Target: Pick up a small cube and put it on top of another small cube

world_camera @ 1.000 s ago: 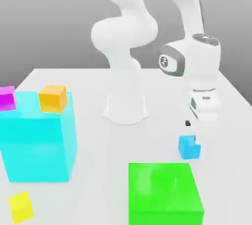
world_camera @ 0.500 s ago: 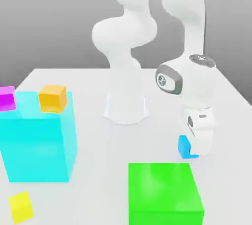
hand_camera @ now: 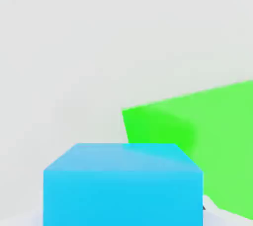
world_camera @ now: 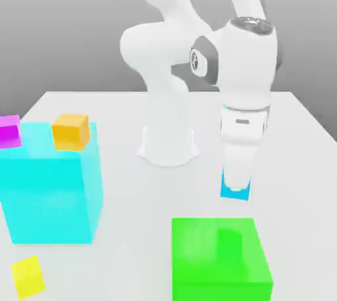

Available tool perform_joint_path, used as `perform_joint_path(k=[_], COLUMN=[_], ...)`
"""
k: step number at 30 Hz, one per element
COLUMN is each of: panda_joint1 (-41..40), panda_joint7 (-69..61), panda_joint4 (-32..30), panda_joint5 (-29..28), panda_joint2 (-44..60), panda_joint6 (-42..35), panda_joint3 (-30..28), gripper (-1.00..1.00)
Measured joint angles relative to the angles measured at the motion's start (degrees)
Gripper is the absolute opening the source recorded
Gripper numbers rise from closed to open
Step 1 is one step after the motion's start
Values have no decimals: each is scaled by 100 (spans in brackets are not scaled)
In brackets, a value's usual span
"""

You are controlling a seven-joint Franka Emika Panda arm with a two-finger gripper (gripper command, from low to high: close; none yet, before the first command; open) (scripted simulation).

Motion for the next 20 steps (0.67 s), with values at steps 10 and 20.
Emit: perform_joint_path(k=[10,20], panda_joint1=[-1999,-2974], panda_joint7=[262,277], panda_joint4=[1367,1599], panda_joint5=[-585,-805], panda_joint2=[-812,-614], panda_joint6=[-2085,-2120], panda_joint3=[-1332,-2256], gripper=[-100,100])
